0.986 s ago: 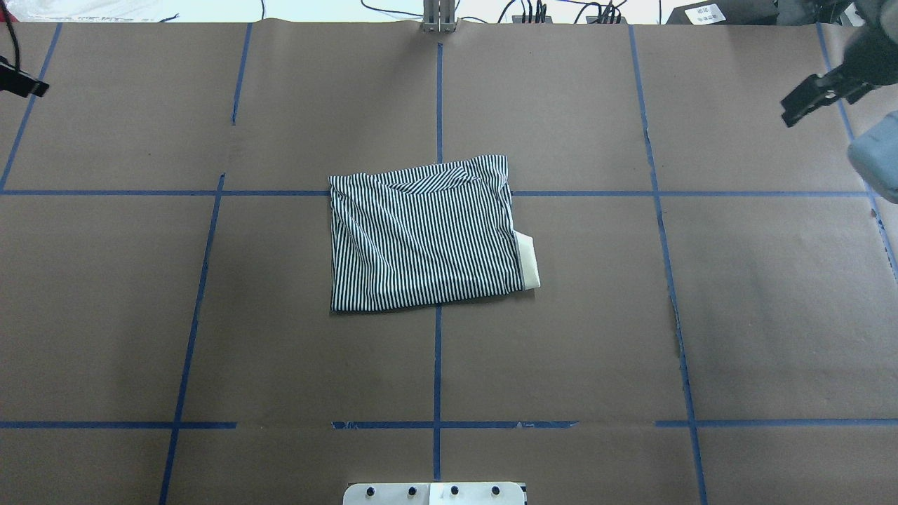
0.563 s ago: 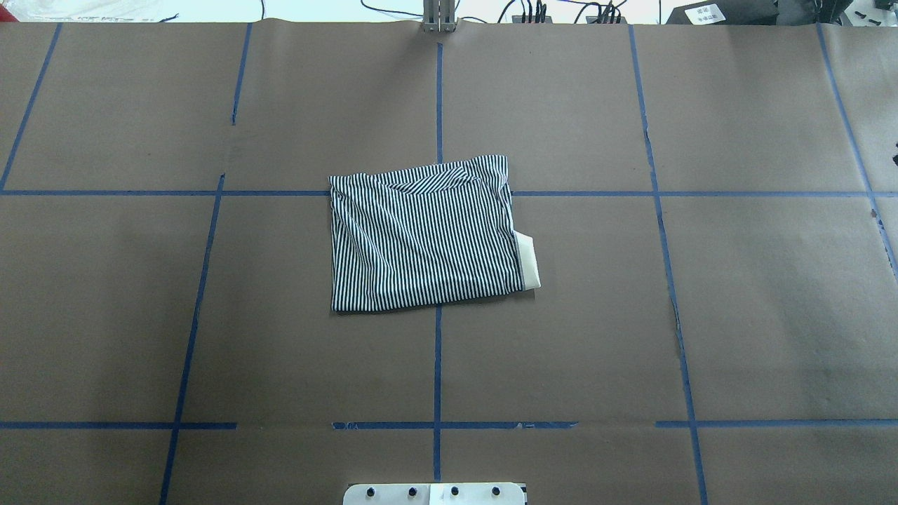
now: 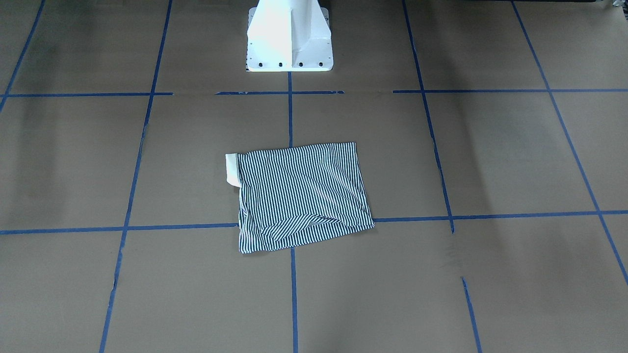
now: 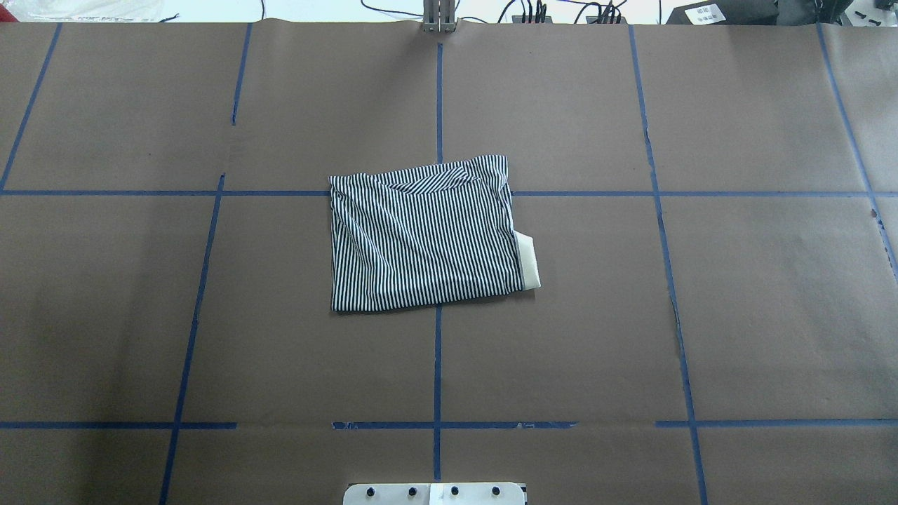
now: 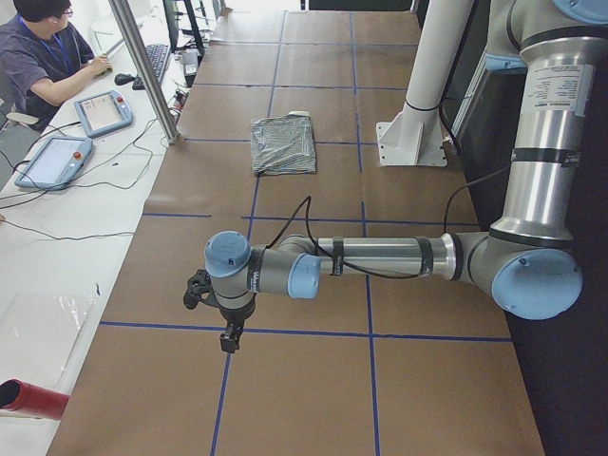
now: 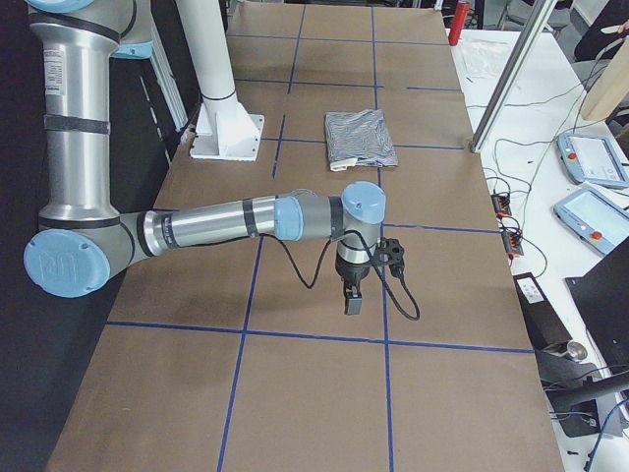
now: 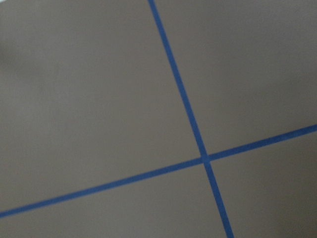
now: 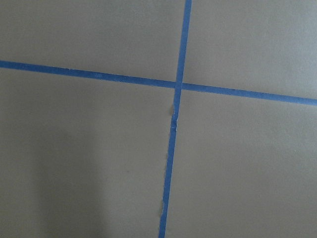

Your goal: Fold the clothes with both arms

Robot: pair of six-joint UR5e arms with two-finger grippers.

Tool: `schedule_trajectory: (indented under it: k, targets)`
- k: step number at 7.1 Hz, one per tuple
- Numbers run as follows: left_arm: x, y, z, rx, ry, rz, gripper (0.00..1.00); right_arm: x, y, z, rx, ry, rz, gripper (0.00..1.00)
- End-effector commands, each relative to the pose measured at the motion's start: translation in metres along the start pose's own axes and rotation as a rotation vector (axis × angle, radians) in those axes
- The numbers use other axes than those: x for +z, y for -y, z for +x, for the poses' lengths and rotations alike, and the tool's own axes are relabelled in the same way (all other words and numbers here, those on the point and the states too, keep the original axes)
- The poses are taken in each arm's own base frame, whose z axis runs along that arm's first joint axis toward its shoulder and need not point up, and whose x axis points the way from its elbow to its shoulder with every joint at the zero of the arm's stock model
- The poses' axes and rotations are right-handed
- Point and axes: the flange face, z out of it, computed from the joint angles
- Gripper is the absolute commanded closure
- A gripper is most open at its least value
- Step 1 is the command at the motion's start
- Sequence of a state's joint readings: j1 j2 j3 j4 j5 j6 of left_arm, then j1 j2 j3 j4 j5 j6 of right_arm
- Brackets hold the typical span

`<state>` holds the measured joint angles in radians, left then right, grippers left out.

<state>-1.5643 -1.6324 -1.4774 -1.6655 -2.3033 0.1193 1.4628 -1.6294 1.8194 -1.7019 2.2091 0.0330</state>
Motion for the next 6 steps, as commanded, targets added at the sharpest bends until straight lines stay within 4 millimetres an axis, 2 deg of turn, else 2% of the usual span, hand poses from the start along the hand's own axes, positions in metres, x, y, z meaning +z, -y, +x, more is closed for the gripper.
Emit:
schedule_trajectory:
  k: [1, 2, 3, 6]
  targets:
    - [-0.007, -0.005, 0.012, -0.064, -0.091, -0.045, 0.00, 0.003, -0.005, 0.003, 0.013, 0.004, -0.007, 0.00]
    - [-0.017, -0.008, 0.021, -0.047, -0.090, -0.028, 0.00, 0.004, -0.005, 0.004, 0.015, 0.004, -0.009, 0.00]
    - [-0.034, -0.002, 0.036, -0.018, -0.079, 0.005, 0.00, 0.003, -0.005, 0.003, 0.013, 0.004, -0.007, 0.00]
    - [-0.035, 0.000, 0.040, -0.002, -0.075, 0.012, 0.00, 0.002, -0.002, 0.003, 0.018, 0.004, -0.005, 0.00]
